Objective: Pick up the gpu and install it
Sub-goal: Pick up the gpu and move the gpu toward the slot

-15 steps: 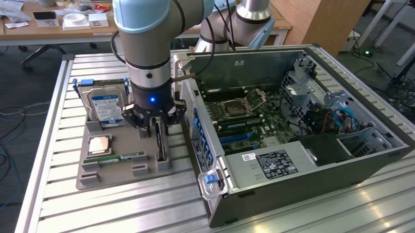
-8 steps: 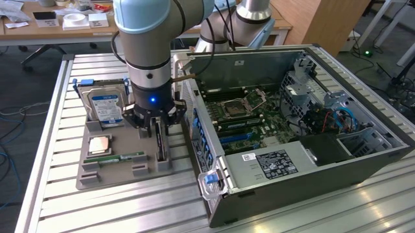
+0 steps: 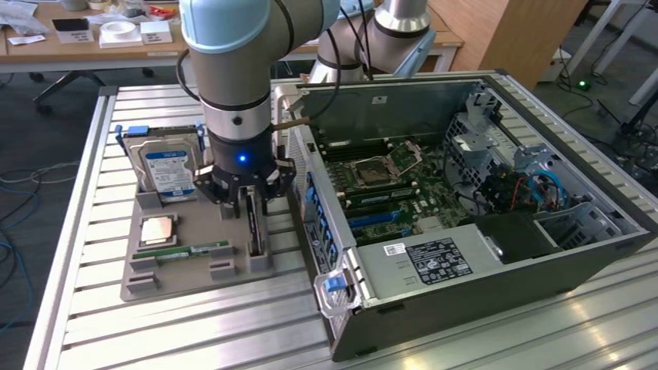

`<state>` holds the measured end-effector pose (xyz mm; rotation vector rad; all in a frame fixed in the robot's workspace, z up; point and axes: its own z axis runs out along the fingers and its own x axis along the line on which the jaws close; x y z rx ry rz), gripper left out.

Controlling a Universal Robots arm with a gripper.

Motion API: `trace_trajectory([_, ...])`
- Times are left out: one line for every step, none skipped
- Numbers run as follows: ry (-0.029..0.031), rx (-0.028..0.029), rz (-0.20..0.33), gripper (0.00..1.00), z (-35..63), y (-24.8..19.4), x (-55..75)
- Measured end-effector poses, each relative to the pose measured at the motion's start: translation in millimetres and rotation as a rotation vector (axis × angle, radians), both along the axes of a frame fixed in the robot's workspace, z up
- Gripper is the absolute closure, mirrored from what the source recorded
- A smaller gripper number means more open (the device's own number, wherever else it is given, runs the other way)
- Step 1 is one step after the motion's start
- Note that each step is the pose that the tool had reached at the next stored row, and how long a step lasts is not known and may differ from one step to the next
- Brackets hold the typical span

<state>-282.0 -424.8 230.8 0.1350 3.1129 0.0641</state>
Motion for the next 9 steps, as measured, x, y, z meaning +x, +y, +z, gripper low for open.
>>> trace_trajectory([0.0,0.0,0.0,0.53,0.0,0.0,0.0])
trace_trajectory([0.0,0.0,0.0,0.54,0.0,0.0,0.0])
trace_trajectory([0.0,0.0,0.0,0.54,0.0,0.0,0.0])
trace_trajectory([0.0,0.0,0.0,0.61,0.0,0.0,0.0])
trace_trajectory([0.0,0.0,0.0,0.61,0.0,0.0,0.0])
trace_trajectory([0.0,0.0,0.0,0.61,0.0,0.0,0.0])
trace_trajectory([0.0,0.0,0.0,0.61,0.0,0.0,0.0])
trace_trajectory([-0.0001,0.0,0.0,0.61,0.0,0.0,0.0])
trace_trajectory([0.0,0.0,0.0,0.61,0.0,0.0,0.0])
